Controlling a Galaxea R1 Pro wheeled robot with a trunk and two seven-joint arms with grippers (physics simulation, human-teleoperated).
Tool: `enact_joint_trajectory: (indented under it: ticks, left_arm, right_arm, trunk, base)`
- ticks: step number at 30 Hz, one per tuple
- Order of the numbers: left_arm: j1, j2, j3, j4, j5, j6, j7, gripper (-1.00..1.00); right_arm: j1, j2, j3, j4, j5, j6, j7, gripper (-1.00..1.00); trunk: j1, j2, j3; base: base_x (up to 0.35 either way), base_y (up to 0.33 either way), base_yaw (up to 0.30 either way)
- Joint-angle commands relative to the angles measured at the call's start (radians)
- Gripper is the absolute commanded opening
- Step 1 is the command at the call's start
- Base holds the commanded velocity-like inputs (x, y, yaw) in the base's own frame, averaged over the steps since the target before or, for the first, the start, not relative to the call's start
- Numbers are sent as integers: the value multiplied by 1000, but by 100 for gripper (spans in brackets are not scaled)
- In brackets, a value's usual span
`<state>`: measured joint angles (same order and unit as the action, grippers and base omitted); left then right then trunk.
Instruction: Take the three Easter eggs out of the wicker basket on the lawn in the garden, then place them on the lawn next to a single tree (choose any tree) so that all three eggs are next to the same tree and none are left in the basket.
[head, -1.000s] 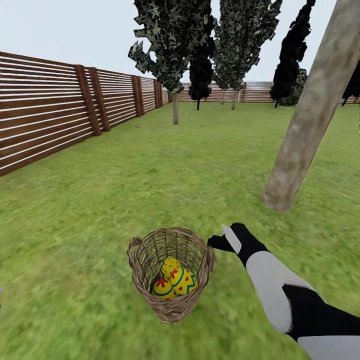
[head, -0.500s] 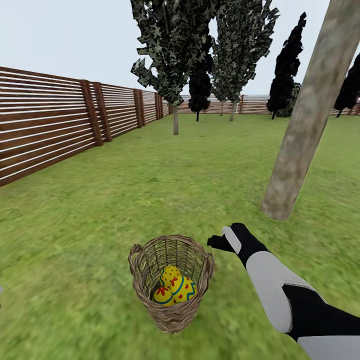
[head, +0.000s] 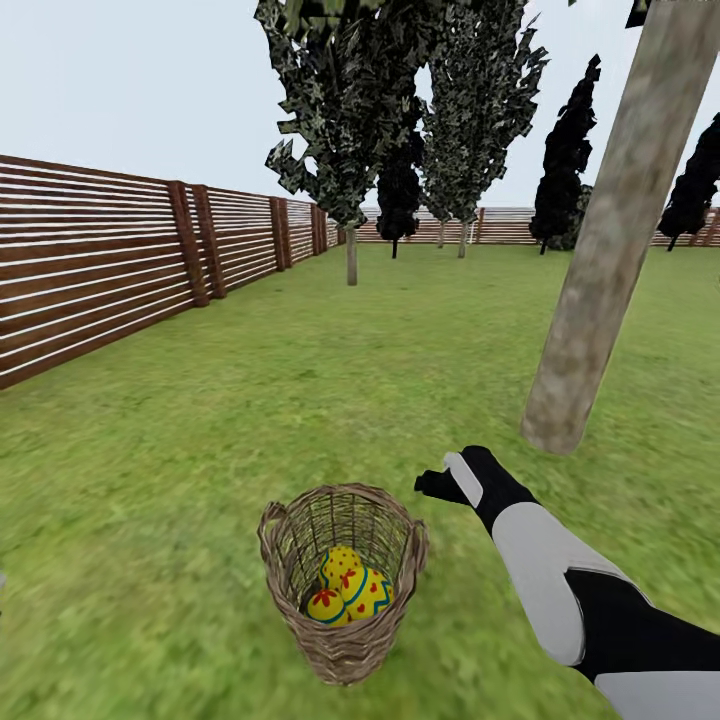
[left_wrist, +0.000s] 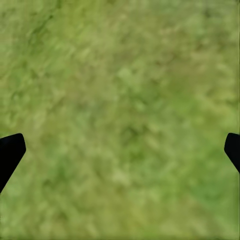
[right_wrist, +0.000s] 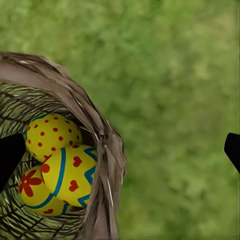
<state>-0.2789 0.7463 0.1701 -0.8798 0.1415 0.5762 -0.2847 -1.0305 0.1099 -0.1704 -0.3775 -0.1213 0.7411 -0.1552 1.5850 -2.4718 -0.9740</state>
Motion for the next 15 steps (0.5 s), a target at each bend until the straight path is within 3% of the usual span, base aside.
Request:
enact_joint_trajectory:
  ticks: [1, 15]
  left_arm:
    - [-1, 0, 2, -1, 9, 8, 0, 100]
    - [-1, 0, 2, -1, 7, 7, 1, 100]
  right_arm:
    - [0, 1, -3, -1, -11, 3, -9, 100]
    - [0, 1, -3, -1, -11, 3, -9, 100]
  trunk:
    - [-4, 7, 2]
    - [-58, 105, 46]
  base:
    - [0, 0, 0]
    - [0, 0, 0]
